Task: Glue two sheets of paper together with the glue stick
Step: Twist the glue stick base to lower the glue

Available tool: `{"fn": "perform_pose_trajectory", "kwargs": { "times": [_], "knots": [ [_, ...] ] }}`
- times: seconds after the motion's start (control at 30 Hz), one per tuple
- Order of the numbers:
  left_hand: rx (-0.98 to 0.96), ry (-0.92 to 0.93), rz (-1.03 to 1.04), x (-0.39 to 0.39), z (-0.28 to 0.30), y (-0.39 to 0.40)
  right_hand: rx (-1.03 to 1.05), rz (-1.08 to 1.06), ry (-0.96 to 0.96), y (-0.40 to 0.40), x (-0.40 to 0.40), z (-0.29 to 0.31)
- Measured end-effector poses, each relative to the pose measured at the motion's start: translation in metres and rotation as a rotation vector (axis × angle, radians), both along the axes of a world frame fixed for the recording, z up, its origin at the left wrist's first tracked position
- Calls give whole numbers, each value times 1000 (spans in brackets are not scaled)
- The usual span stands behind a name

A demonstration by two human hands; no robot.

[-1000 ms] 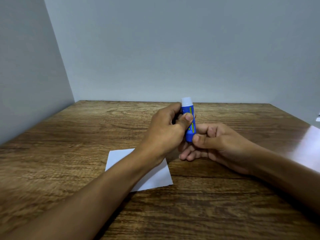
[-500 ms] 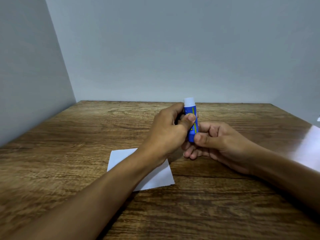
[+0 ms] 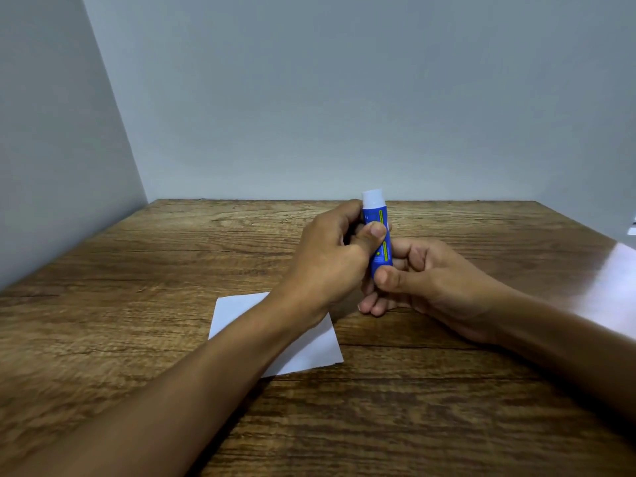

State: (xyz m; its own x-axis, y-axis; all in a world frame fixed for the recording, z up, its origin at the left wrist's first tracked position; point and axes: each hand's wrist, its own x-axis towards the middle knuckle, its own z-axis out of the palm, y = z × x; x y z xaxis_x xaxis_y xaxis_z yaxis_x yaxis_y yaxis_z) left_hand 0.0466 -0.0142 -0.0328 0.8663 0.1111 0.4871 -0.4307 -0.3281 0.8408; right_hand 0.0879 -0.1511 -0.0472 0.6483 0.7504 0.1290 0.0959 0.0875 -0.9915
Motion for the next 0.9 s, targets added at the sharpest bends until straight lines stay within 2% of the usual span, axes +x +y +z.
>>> {"fn": "perform_pose_trajectory", "kwargs": {
  "times": [0.23, 0.43, 0.63, 0.9],
  "knots": [
    [-19, 11, -7, 1, 0, 1, 34, 99, 71, -3, 1, 4],
    [-5, 8, -7, -1, 1, 0, -2, 11, -6, -1, 0, 0],
    [-8, 6, -7, -1, 1, -1, 15, 139, 43, -4, 2, 4],
    [5, -3, 6, -2, 4, -2, 9, -21, -41, 0, 0, 0]
  ]
}}
